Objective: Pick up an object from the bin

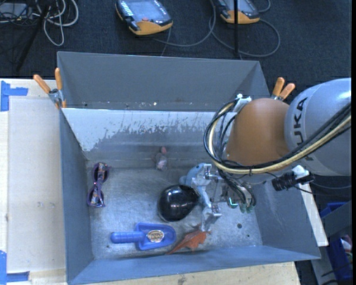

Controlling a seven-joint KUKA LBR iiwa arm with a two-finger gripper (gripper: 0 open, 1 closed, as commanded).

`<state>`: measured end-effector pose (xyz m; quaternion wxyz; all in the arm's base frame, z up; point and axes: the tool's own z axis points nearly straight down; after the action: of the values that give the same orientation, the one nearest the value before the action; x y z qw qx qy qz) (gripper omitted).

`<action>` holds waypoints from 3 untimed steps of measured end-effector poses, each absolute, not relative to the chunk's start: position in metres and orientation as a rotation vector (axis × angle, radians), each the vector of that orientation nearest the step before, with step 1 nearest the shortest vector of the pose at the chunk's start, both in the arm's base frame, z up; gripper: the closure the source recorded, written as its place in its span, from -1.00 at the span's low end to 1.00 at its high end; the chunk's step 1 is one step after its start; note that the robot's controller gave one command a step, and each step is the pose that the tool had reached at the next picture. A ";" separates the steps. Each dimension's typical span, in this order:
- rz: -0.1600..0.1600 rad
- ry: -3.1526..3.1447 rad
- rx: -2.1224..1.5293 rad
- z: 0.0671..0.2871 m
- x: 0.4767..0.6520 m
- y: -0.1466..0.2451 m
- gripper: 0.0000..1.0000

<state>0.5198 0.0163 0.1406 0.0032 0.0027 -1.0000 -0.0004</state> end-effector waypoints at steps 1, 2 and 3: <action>-0.001 -3.140 0.008 0.144 0.521 0.016 -1.00; 0.016 -3.141 -0.147 0.089 0.543 0.044 1.00; 0.016 -3.141 -0.147 0.089 0.543 0.044 1.00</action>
Offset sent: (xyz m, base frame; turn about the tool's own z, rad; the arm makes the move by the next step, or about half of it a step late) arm 0.0157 0.0347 -0.0703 0.1020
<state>0.5430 0.0437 0.0885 -0.0013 -0.0469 -0.9989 0.0052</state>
